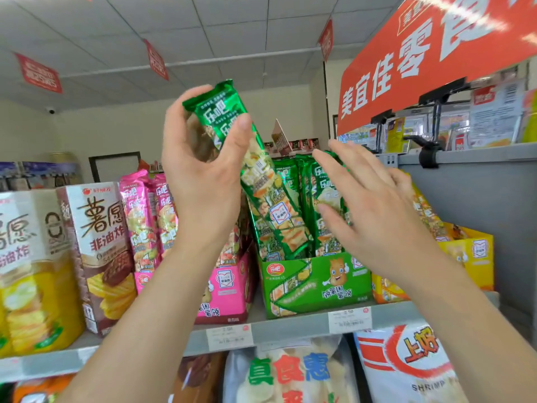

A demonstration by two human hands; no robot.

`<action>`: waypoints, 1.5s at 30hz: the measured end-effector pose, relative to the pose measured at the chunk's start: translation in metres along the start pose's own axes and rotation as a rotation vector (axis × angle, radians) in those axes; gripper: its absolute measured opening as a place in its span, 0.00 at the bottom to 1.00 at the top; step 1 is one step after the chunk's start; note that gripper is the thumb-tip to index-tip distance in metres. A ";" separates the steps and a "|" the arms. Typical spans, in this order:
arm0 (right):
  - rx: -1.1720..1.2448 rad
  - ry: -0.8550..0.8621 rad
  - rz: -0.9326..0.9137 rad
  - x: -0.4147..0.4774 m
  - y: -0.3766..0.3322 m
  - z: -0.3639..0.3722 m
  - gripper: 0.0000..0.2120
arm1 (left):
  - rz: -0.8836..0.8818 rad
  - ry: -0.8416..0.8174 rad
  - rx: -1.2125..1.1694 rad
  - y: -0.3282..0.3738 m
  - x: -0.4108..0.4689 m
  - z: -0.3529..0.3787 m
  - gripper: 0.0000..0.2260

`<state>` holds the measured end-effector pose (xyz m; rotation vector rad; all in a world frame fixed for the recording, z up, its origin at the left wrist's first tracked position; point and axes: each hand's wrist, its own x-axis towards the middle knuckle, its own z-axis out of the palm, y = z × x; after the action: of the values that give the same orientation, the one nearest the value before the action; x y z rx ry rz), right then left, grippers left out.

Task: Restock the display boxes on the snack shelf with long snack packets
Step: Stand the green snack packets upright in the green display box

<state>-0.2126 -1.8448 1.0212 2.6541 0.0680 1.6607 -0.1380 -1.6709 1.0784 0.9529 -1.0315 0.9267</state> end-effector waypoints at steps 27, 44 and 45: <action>1.048 -0.192 0.417 -0.199 -0.080 -0.033 0.22 | -0.603 0.164 -0.027 0.072 -0.162 0.017 0.08; 1.206 -0.296 0.474 -0.218 -0.081 -0.061 0.24 | -0.822 0.015 -0.080 0.113 -0.210 0.009 0.28; 1.231 -0.310 0.483 -0.218 -0.081 -0.062 0.23 | -0.810 0.052 -0.075 0.113 -0.210 0.010 0.26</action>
<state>-0.3660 -1.7743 0.8495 4.0773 0.7059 1.5346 -0.2977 -1.6793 0.9013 1.1431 -0.5394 0.2322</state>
